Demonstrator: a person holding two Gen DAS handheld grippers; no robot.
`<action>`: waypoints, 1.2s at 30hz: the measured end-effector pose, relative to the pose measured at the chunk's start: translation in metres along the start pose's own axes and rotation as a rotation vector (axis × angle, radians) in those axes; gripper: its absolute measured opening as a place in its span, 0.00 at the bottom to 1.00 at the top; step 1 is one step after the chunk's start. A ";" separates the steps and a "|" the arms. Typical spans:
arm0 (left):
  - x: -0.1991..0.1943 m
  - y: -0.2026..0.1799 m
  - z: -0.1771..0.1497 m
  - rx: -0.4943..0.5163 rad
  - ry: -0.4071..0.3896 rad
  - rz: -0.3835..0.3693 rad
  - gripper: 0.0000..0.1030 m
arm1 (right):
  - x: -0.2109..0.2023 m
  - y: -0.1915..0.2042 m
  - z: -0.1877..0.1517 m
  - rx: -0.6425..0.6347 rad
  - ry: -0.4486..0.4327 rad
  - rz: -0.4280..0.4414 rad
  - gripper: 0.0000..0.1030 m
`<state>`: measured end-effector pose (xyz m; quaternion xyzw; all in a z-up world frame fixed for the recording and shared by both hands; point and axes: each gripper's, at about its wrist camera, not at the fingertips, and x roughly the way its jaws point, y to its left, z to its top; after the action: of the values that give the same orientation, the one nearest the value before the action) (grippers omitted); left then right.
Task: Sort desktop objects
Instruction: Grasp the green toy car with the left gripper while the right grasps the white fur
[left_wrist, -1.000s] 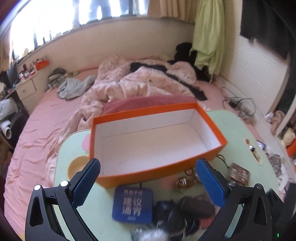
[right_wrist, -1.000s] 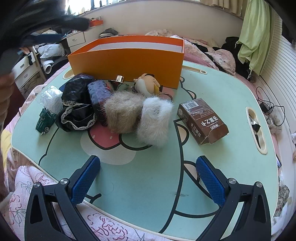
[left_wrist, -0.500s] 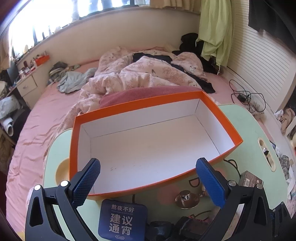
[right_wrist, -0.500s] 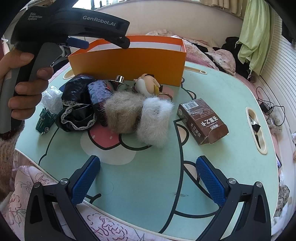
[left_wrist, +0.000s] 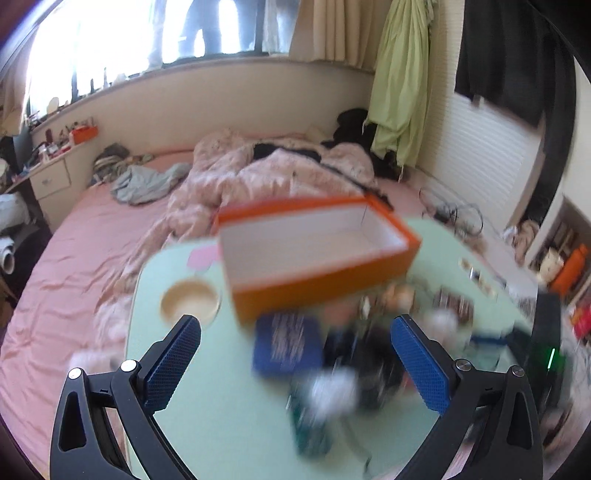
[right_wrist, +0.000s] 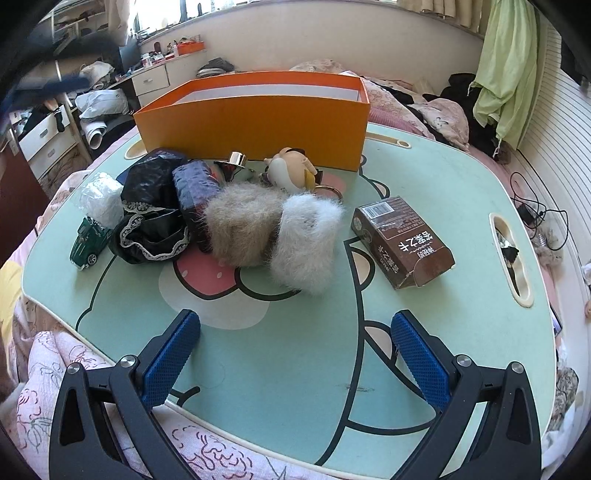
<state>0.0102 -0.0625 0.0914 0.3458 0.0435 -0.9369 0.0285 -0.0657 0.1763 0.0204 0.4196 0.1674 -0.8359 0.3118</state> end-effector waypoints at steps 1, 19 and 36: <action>0.001 0.002 -0.015 0.006 0.016 0.008 1.00 | 0.000 0.000 0.000 0.000 0.000 0.000 1.00; 0.038 -0.018 -0.080 0.047 0.084 0.021 0.25 | 0.001 0.000 -0.001 0.000 -0.001 0.002 1.00; 0.008 0.002 -0.099 -0.061 -0.044 0.045 0.23 | -0.023 -0.049 -0.001 0.259 -0.178 0.033 0.99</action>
<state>0.0682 -0.0543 0.0111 0.3250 0.0635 -0.9416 0.0607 -0.0874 0.2221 0.0389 0.3831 0.0231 -0.8791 0.2825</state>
